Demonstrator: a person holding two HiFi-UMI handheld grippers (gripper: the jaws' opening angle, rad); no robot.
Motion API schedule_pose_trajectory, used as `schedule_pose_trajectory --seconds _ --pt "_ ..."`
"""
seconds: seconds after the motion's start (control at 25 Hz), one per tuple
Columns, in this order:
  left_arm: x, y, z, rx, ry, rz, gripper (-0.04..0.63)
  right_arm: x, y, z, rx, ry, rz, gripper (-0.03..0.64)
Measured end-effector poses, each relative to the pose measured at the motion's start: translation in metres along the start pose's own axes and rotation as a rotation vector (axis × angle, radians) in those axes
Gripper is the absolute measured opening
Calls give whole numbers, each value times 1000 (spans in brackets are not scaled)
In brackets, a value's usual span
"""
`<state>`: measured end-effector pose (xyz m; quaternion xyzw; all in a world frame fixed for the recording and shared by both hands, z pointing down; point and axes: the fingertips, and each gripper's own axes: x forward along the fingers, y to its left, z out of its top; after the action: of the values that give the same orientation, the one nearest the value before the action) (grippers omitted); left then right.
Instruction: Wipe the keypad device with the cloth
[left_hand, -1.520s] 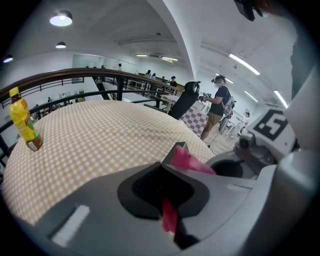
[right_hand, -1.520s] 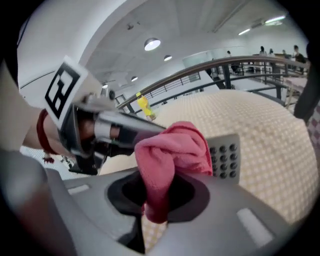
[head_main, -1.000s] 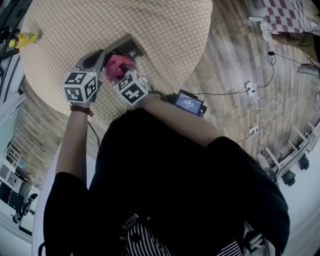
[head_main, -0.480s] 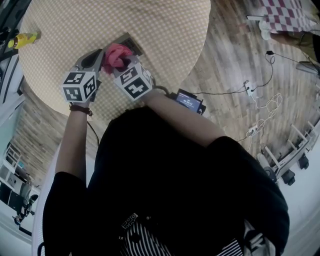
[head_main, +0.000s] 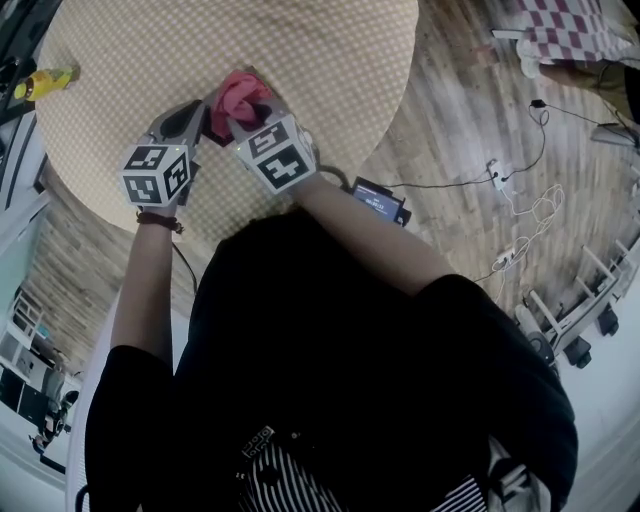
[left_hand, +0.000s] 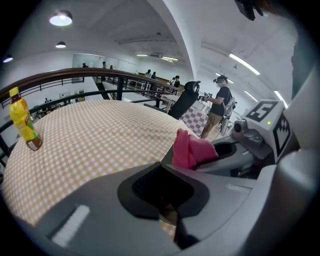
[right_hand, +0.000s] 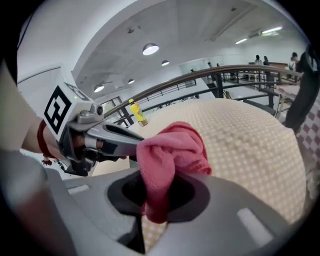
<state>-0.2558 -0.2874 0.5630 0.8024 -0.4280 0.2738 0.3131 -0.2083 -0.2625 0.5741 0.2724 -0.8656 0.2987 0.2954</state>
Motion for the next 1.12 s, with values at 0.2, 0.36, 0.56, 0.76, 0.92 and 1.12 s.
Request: schedule_pose_trajectory --seconds 0.2,0.36,0.56,0.76,0.92,1.12 --pt "-1 -1 0 1 5 5 0 2 -2 -20 -2 28 4 75" --pt "0 1 0 2 2 2 0 11 8 -42 -16 62 -19 75" --pt "0 -1 -1 6 3 6 0 -3 3 -3 5 -4 -26 75" --pt "-2 -3 0 6 2 15 2 -8 -8 28 -9 -46 -6 75" --pt "0 -4 0 9 3 13 2 -3 -8 -8 -8 1 -10 75" --pt "0 -5 1 13 2 11 0 6 -3 -60 -5 88 2 75"
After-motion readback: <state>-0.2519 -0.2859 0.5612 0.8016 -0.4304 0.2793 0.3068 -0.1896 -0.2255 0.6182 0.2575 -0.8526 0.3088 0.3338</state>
